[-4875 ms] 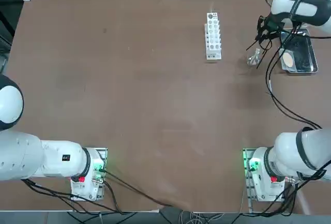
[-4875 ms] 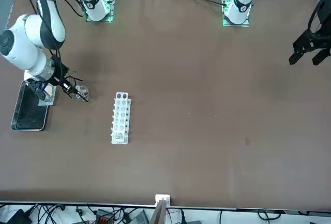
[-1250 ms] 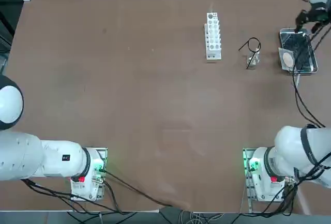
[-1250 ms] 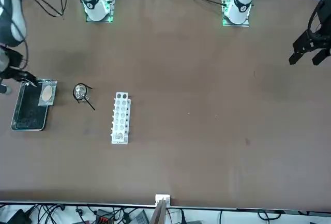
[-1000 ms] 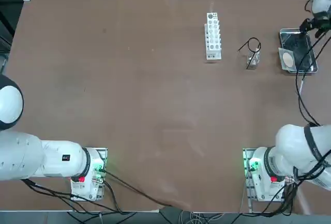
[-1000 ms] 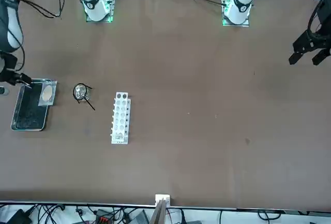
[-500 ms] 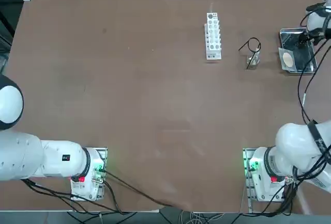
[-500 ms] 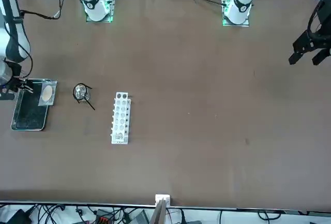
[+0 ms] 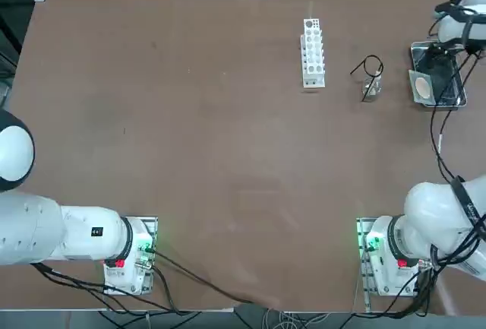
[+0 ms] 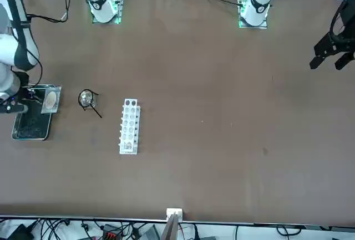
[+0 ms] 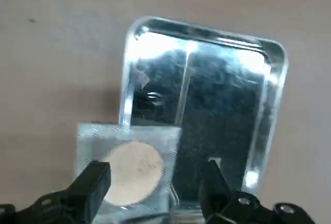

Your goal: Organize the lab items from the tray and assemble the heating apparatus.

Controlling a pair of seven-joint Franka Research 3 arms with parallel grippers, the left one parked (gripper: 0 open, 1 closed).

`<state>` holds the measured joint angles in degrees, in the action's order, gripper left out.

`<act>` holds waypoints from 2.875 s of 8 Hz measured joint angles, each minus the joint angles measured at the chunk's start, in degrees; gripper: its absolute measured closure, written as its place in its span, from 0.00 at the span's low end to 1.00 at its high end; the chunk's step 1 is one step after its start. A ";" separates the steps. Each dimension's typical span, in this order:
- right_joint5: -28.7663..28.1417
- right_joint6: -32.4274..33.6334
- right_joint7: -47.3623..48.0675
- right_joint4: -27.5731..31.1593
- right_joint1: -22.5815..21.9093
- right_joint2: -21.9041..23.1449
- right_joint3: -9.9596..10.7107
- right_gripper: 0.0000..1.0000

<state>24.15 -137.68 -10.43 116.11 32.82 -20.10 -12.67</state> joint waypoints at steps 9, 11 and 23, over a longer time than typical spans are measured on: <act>5.00 1.59 12.23 1.45 -5.26 -5.05 0.22 0.00; 10.02 1.60 16.30 1.45 -5.26 -6.07 0.22 0.00; 14.40 4.98 17.58 1.43 -7.43 -6.51 0.24 0.37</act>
<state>38.54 -132.70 7.14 117.53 25.39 -26.61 -12.43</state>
